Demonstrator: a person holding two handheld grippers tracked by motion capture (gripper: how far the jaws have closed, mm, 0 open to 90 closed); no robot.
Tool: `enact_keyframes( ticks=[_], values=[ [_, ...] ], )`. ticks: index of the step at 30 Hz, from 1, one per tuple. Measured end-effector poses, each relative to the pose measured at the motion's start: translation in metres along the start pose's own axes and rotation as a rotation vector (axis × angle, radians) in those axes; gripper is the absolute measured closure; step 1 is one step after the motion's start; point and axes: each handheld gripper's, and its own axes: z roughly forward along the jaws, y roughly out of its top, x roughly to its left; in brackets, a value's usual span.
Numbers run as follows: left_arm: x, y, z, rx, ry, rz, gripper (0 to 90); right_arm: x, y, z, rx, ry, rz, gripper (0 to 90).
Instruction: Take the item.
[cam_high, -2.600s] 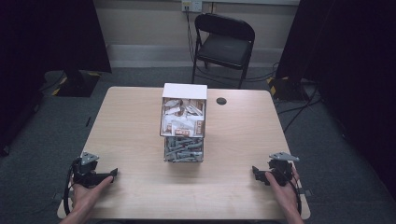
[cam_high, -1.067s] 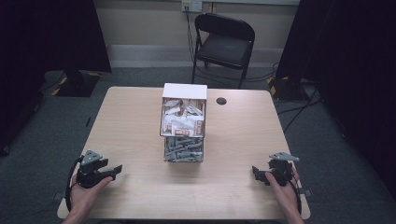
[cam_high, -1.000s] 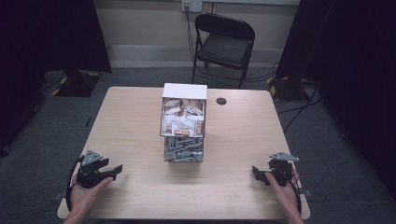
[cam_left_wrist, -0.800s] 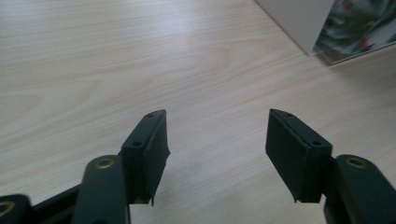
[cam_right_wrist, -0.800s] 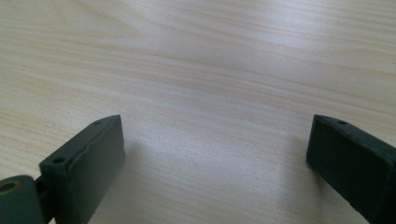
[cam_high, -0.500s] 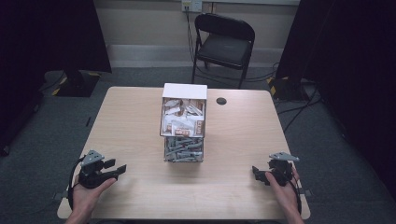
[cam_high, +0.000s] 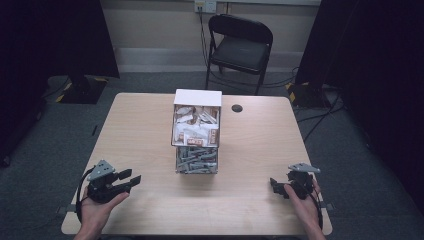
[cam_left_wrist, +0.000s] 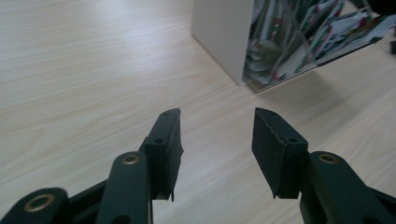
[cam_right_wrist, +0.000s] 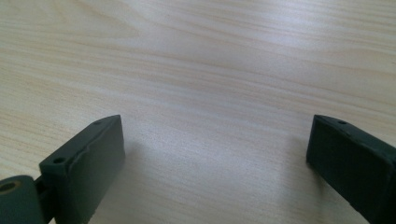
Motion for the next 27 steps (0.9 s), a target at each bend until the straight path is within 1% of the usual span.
enact_keyframes(
  ticks=[1,2,3,6,7,8,10,13,14,15,17,19,21,23,24,25,26,27],
  values=[
    [0.0,0.0,0.0,0.0,0.0,0.0,53.1,0.0,0.0,0.0,0.0,0.0,0.0,3.7],
    [-0.002,0.001,0.0,-0.005,-0.016,0.011,53.7,0.0,0.0,0.0,0.0,0.0,-0.001,3.7],
    [-0.002,0.001,0.0,-0.006,-0.017,0.011,54.2,0.0,0.0,0.0,0.0,0.0,0.0,3.7],
    [-0.002,0.003,0.001,-0.003,-0.029,-0.001,54.6,0.0,0.0,0.0,0.0,0.0,0.0,3.7],
    [-0.002,0.004,0.001,0.002,-0.04,-0.01,55.2,0.0,0.0,0.0,0.0,0.0,0.0,3.7],
    [-0.003,0.005,0.001,-0.004,-0.044,-0.009,56.3,0.0,0.0,0.0,0.0,0.0,0.0,3.7],
    [-0.006,0.008,0.002,-0.007,-0.05,0.005,56.4,0.0,0.0,0.0,0.0,0.0,0.0,3.7],
    [-0.009,0.009,0.003,-0.006,-0.059,0.013,58.1,0.0,0.0,0.0,0.0,0.0,0.0,3.7],
    [-0.011,0.012,0.005,-0.005,-0.071,0.004,58.1,0.0,0.0,0.0,0.0,0.0,0.0,3.7],
    [-0.011,0.012,0.005,-0.005,-0.071,0.004,58.1,0.0,0.0,0.0,0.0,0.0,0.0,3.7],
    [-0.014,0.015,0.008,-0.012,-0.094,-0.01,58.0,0.0,0.0,0.0,0.0,0.0,-0.001,3.7],
    [-0.018,0.019,0.012,-0.006,-0.103,0.017,56.3,0.0,0.0,0.0,0.0,0.0,0.0,3.8],
    [-0.022,0.023,0.016,-0.002,-0.125,0.02,55.9,0.0,0.0,0.0,0.0,-0.002,0.002,3.7],
    [-0.026,0.027,0.017,-0.008,-0.128,0.033,55.5,0.0,0.0,0.0,0.0,-0.002,0.002,3.8],
    [-0.028,0.029,0.018,-0.012,-0.132,0.049,55.2,0.0,0.0,0.0,0.0,-0.002,0.002,3.7],
    [-0.028,0.029,0.018,-0.012,-0.132,0.049,55.2,0.0,0.0,0.0,0.0,-0.002,0.001,3.7],
    [-0.032,0.032,0.021,-0.014,-0.142,0.065,55.2,0.0,0.0,0.0,0.0,-0.002,0.001,3.7],
    [-0.032,0.032,0.021,-0.014,-0.142,0.065,55.1,0.0,0.0,0.0,0.0,-0.002,0.001,3.7]
  ],
)
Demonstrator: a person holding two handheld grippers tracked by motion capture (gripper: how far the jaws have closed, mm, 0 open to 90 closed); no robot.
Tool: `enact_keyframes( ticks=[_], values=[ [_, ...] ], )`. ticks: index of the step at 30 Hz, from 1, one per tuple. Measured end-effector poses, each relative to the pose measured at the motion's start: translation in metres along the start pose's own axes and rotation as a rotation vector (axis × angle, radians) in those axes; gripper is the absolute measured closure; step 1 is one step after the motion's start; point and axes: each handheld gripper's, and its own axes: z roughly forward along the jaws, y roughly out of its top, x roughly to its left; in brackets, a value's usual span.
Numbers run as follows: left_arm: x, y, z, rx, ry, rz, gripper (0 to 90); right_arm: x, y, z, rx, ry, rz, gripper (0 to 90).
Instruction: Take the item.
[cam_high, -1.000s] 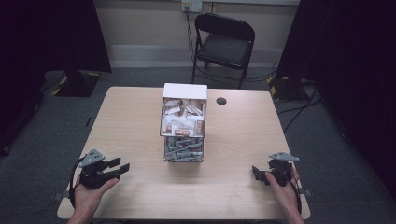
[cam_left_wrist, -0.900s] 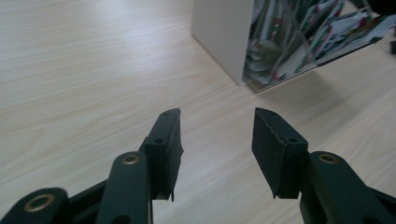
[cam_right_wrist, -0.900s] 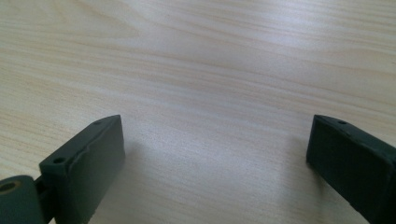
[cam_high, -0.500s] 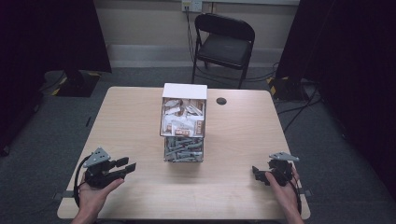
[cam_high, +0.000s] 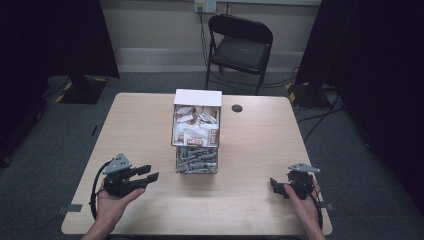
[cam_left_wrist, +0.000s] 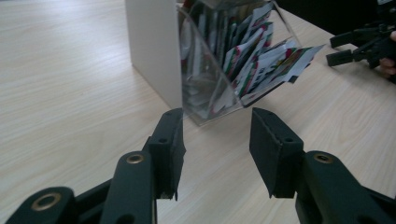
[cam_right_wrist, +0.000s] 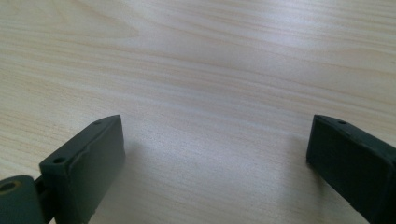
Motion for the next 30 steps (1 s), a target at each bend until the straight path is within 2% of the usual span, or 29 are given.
enact_keyframes(
  ticks=[1,4,6,10,13,14,16,17,22,25,30],
  values=[
    [-0.003,0.003,0.004,0.006,-0.018,0.012,56.4,0.0,0.0,0.0,0.0,0.0,0.0,3.7],
    [-0.009,0.008,0.01,0.005,-0.037,0.033,58.9,0.0,0.0,0.0,0.0,0.0,0.0,3.7],
    [-0.012,0.012,0.013,0.006,-0.042,0.045,56.4,0.0,0.0,0.0,0.0,0.0,0.0,3.7],
    [-0.016,0.019,0.018,-0.008,-0.068,0.04,56.4,0.0,0.0,0.0,0.0,0.0,0.0,3.8],
    [-0.021,0.027,0.023,-0.011,-0.084,0.059,51.9,0.0,0.0,0.0,0.0,0.0,0.0,3.7],
    [-0.022,0.029,0.024,-0.006,-0.078,0.067,51.9,0.0,0.0,0.0,-0.001,0.001,0.0,3.7],
    [-0.023,0.031,0.025,0.006,-0.072,0.072,51.9,0.0,0.0,0.0,0.0,0.0,0.0,3.7],
    [-0.024,0.033,0.028,0.019,-0.099,0.067,51.7,0.0,0.0,0.0,0.0,0.0,0.001,3.7],
    [-0.027,0.035,0.032,0.005,-0.111,0.075,50.4,0.0,0.0,0.0,0.0,0.0,0.0,3.7],
    [-0.03,0.036,0.037,0.027,-0.116,0.089,51.4,0.0,0.0,0.0,0.0,0.0,0.0,3.8],
    [-0.034,0.04,0.04,0.032,-0.13,0.097,52.9,0.0,0.0,0.0,0.0,0.0,0.0,3.7]
  ],
)
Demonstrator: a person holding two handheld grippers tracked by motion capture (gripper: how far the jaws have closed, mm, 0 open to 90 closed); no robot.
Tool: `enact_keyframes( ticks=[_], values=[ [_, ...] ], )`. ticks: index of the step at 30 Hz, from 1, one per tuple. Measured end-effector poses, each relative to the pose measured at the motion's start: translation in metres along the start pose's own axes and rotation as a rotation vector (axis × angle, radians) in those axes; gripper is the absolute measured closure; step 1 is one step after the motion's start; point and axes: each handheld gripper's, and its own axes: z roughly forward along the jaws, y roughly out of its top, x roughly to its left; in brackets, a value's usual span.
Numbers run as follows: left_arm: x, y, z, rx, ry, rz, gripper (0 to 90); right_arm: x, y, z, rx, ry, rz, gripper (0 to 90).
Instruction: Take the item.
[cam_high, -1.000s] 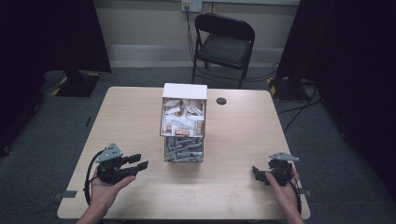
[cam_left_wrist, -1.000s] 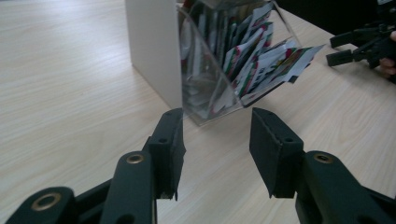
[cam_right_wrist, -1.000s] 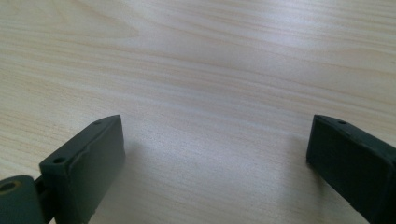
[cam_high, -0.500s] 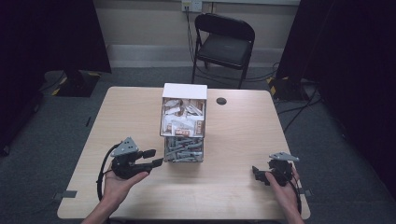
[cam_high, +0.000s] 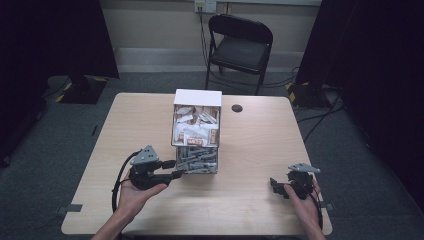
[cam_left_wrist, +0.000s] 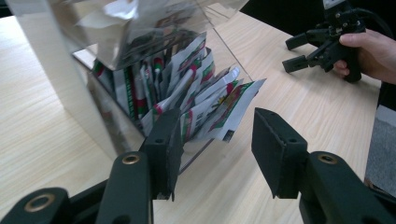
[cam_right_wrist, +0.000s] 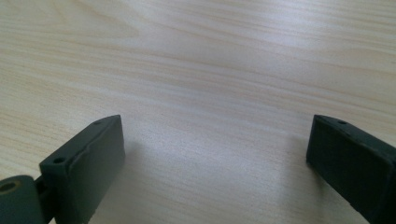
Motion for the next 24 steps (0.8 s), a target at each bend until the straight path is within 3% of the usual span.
enact_keyframes(
  ticks=[3,4,7,12,13,17,22,24],
  values=[
    [0.0,0.006,0.005,-0.007,-0.029,-0.014,55.4,0.0,0.0,0.0,0.0,0.0,0.0,3.7],
    [-0.001,0.008,0.006,-0.004,-0.018,-0.004,57.1,0.0,0.0,0.0,0.0,0.0,0.0,3.8],
    [-0.005,0.012,0.012,0.01,-0.04,0.031,62.7,0.0,0.0,0.0,0.0,0.0,-0.001,3.7],
    [-0.008,0.011,0.022,0.034,-0.037,0.032,66.4,0.0,0.0,0.0,0.0,0.0,0.0,3.8],
    [-0.01,0.012,0.026,0.024,-0.058,0.034,67.7,0.0,0.0,0.0,0.0,0.0,0.0,3.7],
    [-0.012,0.014,0.036,0.032,-0.07,0.056,67.5,0.0,0.0,0.0,0.0,0.0,-0.001,3.7],
    [-0.011,0.013,0.044,0.047,-0.066,0.059,66.9,0.0,0.0,0.0,0.0,0.0,0.0,3.7],
    [-0.007,0.009,0.047,0.032,-0.079,0.026,67.1,0.0,0.0,0.0,0.0,0.0,0.0,3.7]
  ],
)
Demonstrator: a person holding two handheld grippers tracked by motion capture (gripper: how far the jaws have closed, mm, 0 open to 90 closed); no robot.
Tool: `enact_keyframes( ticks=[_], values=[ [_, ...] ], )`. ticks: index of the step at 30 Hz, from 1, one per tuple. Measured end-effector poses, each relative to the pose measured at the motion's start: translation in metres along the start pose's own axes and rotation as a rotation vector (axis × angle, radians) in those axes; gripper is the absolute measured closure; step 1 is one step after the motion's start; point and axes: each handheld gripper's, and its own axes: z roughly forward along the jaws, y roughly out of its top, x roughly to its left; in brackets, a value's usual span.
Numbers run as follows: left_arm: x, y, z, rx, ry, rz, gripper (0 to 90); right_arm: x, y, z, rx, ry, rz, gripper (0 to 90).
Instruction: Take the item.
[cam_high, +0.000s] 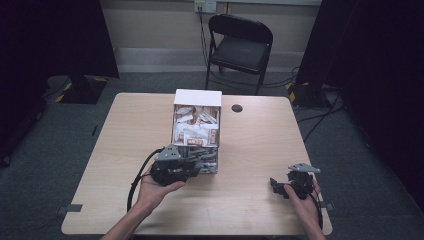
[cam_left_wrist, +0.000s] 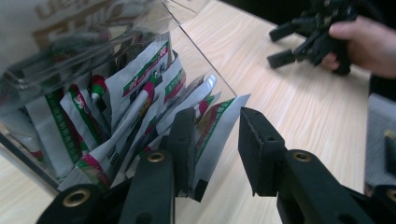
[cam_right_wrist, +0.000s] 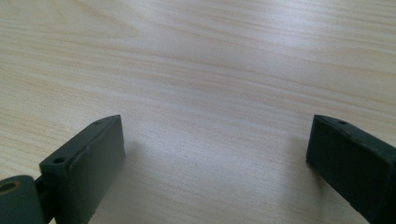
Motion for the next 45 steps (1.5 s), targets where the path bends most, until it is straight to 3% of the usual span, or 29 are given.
enact_keyframes(
  ticks=[8,11,20,28,36,45],
  values=[
    [0.003,-0.003,0.003,0.0,-0.002,0.019,70.9,0.0,0.0,0.0,0.0,0.0,0.0,3.7],
    [0.001,-0.006,0.004,0.005,0.016,0.047,73.0,0.0,0.0,0.0,0.0,0.001,0.001,3.7],
    [0.002,-0.009,0.003,-0.013,0.019,0.034,73.9,0.0,0.0,0.0,0.0,0.001,0.0,3.7],
    [0.002,-0.011,0.007,0.012,0.041,0.057,71.6,0.0,0.0,0.0,0.0,0.001,0.0,3.7],
    [0.003,-0.014,0.008,0.012,0.055,0.07,88.8,0.0,0.0,0.0,0.0,0.001,0.001,3.7],
    [0.004,-0.013,0.006,-0.015,0.032,0.048,90.0,0.0,0.0,0.0,0.0,0.001,0.001,3.8]
  ],
)
